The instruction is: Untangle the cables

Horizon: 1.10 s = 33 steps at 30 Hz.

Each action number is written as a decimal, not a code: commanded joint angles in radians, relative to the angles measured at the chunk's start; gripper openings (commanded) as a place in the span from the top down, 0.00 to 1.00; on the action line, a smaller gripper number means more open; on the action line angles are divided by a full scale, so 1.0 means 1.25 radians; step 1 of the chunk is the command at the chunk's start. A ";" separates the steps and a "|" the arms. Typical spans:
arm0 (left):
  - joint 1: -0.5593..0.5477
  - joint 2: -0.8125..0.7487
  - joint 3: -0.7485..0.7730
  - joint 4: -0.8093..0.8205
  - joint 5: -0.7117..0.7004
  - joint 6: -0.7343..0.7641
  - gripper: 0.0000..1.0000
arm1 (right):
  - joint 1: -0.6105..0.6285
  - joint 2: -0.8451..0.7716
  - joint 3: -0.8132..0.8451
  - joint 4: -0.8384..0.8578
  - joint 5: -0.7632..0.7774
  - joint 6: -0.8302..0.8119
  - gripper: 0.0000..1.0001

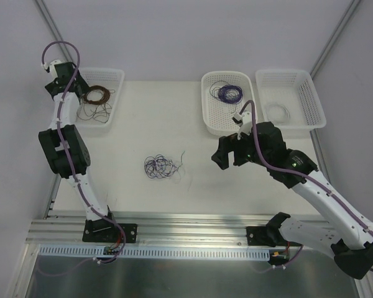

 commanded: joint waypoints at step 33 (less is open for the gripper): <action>-0.547 -0.673 -0.848 -0.101 0.314 -0.256 0.10 | 0.023 0.285 -0.116 0.282 -0.161 0.075 0.09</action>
